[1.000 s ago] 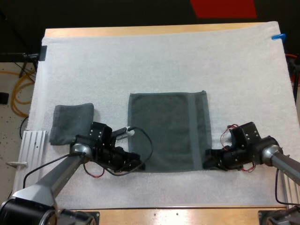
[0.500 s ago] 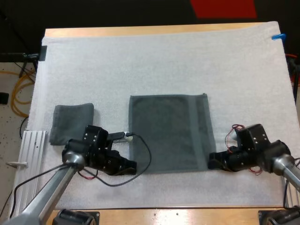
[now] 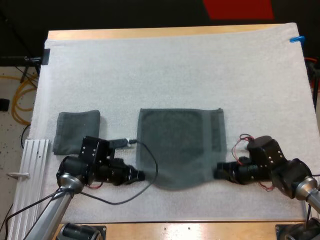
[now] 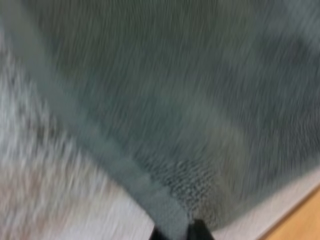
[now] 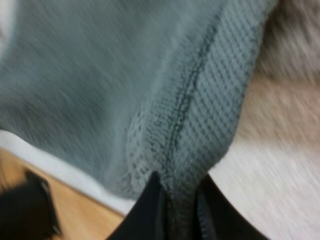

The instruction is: Pick towel from pile fold and stack

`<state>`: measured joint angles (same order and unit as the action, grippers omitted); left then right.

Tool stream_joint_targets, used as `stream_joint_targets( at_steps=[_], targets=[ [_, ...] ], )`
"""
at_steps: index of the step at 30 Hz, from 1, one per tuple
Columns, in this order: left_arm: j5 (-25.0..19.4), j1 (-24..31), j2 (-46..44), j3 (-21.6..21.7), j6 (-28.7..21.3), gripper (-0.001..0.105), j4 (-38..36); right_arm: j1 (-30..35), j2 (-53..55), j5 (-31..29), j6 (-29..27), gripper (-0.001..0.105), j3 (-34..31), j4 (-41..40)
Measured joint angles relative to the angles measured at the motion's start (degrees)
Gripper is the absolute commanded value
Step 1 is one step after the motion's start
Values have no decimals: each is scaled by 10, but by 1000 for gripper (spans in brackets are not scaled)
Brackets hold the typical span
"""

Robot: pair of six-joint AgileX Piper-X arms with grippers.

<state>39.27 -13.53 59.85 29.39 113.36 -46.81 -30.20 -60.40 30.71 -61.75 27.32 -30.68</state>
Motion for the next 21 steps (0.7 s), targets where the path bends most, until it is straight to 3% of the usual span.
stream_joint_targets(
  at_steps=[4,10,15,21],
  targets=[
    [29,0,30,0,79,0,113,0,-9,-32,59,0,0,82],
    [62,0,108,5,168,0,273,39,-70,-35,111,0,0,183],
    [63,0,178,39,186,0,348,89,-136,-17,135,0,0,251],
    [35,0,246,89,186,0,365,124,-202,12,146,0,8,297]
  ],
)
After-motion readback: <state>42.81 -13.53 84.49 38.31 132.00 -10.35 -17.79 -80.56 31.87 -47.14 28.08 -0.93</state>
